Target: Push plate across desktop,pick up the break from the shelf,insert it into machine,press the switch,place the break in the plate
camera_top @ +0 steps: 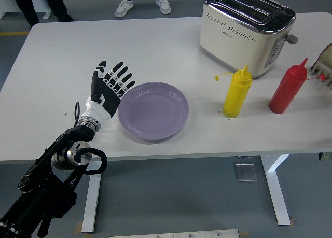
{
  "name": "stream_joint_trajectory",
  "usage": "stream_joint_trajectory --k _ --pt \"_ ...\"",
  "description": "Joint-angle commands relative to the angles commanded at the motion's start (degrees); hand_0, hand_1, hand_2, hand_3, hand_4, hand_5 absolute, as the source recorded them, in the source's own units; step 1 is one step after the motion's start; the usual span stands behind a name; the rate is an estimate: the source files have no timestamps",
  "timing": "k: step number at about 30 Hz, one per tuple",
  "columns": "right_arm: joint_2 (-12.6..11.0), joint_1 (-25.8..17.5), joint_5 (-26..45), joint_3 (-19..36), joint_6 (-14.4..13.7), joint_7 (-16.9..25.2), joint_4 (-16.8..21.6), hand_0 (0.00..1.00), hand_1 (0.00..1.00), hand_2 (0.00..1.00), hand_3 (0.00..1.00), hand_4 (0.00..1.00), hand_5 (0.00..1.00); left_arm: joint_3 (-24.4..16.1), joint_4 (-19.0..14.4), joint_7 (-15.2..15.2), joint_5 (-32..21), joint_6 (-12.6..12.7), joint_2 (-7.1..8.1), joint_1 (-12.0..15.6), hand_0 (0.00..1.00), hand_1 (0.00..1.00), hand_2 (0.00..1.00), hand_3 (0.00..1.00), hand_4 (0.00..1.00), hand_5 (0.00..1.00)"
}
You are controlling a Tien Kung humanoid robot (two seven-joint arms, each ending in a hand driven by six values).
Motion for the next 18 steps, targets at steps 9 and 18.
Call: stream_joint_trajectory --k 9,18 --pt "0.0 0.2 -0.3 -0.3 -0.4 0.4 -0.3 0.242 0.383 0.457 0.506 0.525 0.137 0.8 0.9 0.2 -0.9 -0.5 0.0 -0.9 0.845 0.876 0.882 0.824 0.636 0.998" --pt "0.1 0.1 -0.4 -0.8 -2.4 1.4 -0.5 0.23 0.361 0.437 0.495 0.42 0.031 1.8 1.9 0.4 -2.6 -1.2 0.0 -1.1 0.842 0.872 0.88 0.821 0.637 0.998"
